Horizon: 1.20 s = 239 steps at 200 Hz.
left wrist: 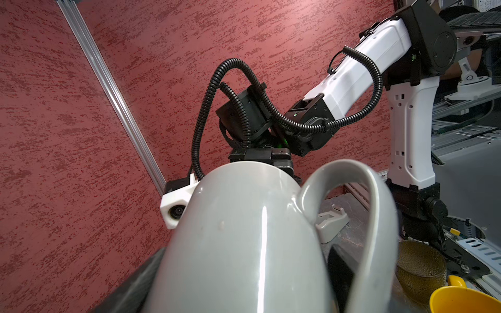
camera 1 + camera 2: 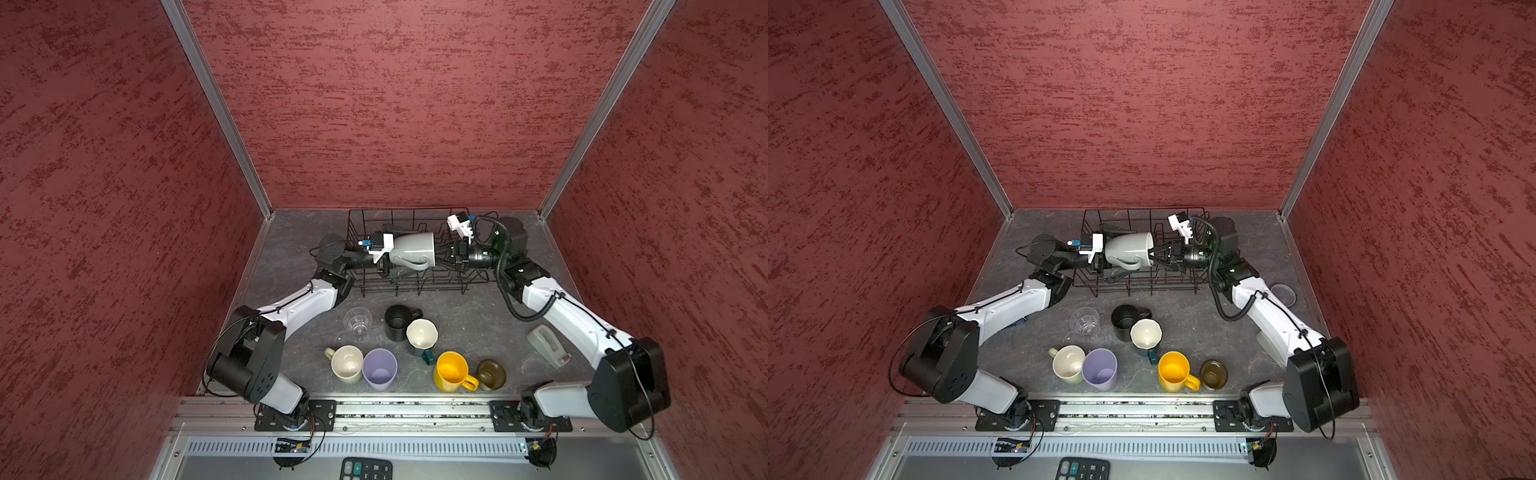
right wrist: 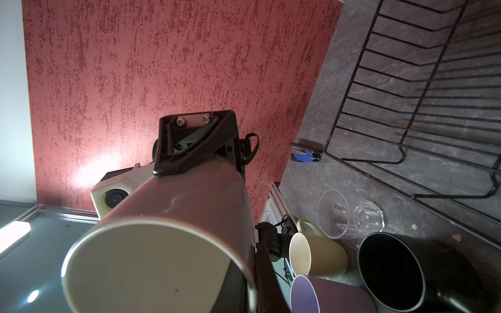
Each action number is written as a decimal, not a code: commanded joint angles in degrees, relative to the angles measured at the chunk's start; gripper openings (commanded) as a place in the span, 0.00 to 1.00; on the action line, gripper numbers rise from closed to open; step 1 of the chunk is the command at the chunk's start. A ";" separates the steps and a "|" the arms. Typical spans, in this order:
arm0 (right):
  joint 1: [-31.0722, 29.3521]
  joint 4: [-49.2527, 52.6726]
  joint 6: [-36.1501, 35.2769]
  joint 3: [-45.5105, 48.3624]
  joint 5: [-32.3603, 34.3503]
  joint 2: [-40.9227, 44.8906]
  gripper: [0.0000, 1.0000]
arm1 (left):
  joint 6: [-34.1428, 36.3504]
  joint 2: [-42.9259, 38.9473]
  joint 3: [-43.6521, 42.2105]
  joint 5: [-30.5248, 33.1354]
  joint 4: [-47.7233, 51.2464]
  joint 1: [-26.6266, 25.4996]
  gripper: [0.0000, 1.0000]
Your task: Load the cups into the dish rack
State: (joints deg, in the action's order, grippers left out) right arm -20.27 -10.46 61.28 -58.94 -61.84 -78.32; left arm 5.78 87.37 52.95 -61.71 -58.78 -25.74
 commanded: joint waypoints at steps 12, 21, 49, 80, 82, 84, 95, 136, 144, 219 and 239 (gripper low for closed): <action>-1.04 -12.38 6.55 0.75 -3.02 0.29 0.00 | -0.67 -0.52 1.15 -1.02 -1.03 -0.72 0.91; -1.08 -12.89 6.99 0.83 -3.11 0.20 0.00 | -0.59 -0.38 1.04 -1.25 -0.99 -0.67 0.92; -1.08 -14.31 8.29 1.01 -3.36 0.02 0.00 | -0.29 -0.19 1.02 -2.00 -1.02 -0.71 0.93; -1.17 -15.38 9.21 1.45 -3.48 -0.22 0.00 | 0.00 0.16 1.28 -2.62 -0.95 -0.68 0.93; -1.17 -15.38 9.28 1.50 -3.46 -0.29 0.00 | 0.01 0.10 1.24 -2.64 -0.93 -0.71 0.93; -1.19 -15.38 9.29 1.58 -3.46 -0.28 0.00 | -0.07 0.08 1.27 -2.69 -0.95 -0.72 0.93; -1.17 -15.53 9.47 1.78 -3.37 -0.38 0.00 | -0.02 0.12 1.36 -2.84 -1.02 -0.71 0.92; -1.39 -18.04 11.20 2.53 -3.37 -0.89 0.00 | -0.22 0.07 1.87 -3.05 -0.23 -0.70 0.85; -1.37 -18.40 11.39 2.61 -3.37 -1.10 0.00 | -0.18 -0.05 1.97 -3.06 0.14 -0.67 0.82; -1.39 -20.44 13.23 2.86 -3.53 -1.98 0.00 | 2.73 -1.14 2.60 -2.47 5.16 -0.70 0.60; -1.39 -20.30 13.23 2.67 -3.48 -2.08 0.00 | 2.61 -1.12 2.74 -1.54 5.26 -0.68 0.38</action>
State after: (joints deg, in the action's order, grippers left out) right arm -20.51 -25.69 72.93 -55.64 -64.93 -80.44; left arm 7.49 86.98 54.24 -63.09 -55.92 -25.30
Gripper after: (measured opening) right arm 0.090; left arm 0.828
